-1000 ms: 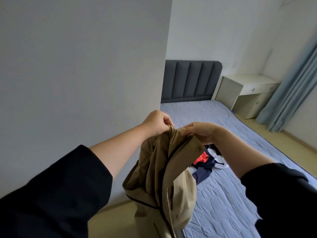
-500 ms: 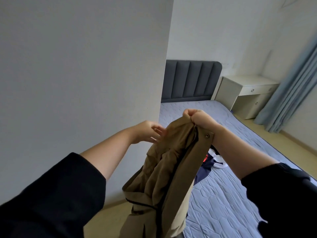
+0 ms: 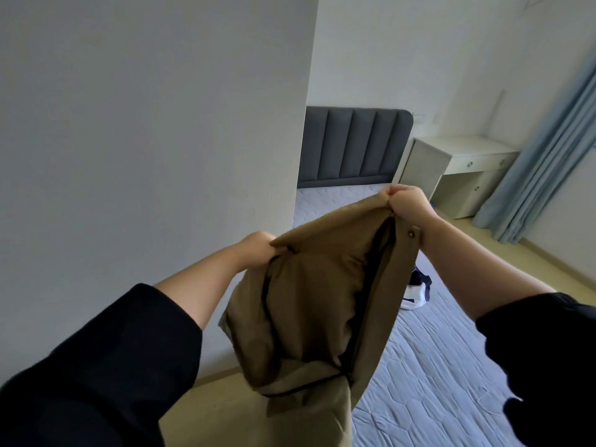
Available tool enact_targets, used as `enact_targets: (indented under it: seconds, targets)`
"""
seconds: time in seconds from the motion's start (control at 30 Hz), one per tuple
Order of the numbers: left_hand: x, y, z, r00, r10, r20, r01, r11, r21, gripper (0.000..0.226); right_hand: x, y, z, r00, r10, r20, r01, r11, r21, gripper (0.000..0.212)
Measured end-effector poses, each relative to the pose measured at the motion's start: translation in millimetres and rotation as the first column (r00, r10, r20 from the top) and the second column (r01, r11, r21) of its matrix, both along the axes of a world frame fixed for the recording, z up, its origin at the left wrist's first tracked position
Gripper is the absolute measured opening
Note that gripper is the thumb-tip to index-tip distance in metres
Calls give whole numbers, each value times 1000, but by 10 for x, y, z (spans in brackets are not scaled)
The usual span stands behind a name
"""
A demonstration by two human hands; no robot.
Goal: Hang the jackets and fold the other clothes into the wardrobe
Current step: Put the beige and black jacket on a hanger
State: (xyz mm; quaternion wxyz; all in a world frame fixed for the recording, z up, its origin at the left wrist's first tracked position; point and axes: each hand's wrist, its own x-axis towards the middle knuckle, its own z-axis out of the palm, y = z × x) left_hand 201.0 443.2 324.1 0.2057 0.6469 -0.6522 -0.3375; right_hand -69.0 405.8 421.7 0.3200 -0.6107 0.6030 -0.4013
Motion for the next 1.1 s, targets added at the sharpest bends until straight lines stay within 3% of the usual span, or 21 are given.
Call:
enact_targets:
  seconds: [0.13,0.23,0.3,0.43,0.47,0.57,0.6,0.63,0.7,0.77,0.87,0.93,1.1]
  targets:
    - [-129,-79,233,922,101,-374,-99,995,24,30,-280,-96,-308,979,-140,-148,145,989,28,40]
    - [-309,-138,400,851,87,-517,-86,996,25,24,-248,-18,-476,973,-48,-225,77,990,121,37]
    - [-416,-147,493,863,67,-501,-85,996,-14,21,-136,69,-503,963,48,-264,-10,990,143,30]
    - [-531,-189,603,911,73,-406,-121,988,-92,20,40,134,-416,963,270,-15,-264,950,167,18]
    - [-534,-199,629,913,68,-402,-121,987,-108,20,75,131,-399,942,334,-24,-324,929,178,22]
    - [-480,-207,704,919,11,-394,-65,990,-124,16,186,92,-454,891,362,-274,-327,930,168,72]
    - [-457,-202,724,921,-18,-389,-35,991,-128,13,225,76,-499,870,324,-372,-297,946,129,71]
    - [-434,-195,745,925,-39,-378,-13,991,-135,12,265,60,-540,851,291,-436,-280,956,89,52]
    - [-364,-194,781,954,-65,-294,12,984,-178,15,314,31,-597,851,201,-484,-222,975,15,7]
    - [-223,-207,812,998,-61,-32,49,956,-291,21,300,-11,-603,901,62,-429,-106,991,-79,13]
    - [65,-184,816,925,65,374,83,927,-366,24,298,-38,-528,977,-57,-206,31,992,-126,23]
    - [212,-161,745,865,130,484,47,940,-337,23,396,-19,-493,981,-32,-190,2,987,-160,26]
    - [391,-103,547,760,308,572,-94,923,-373,18,654,26,-433,974,-5,-225,-55,964,-260,26]
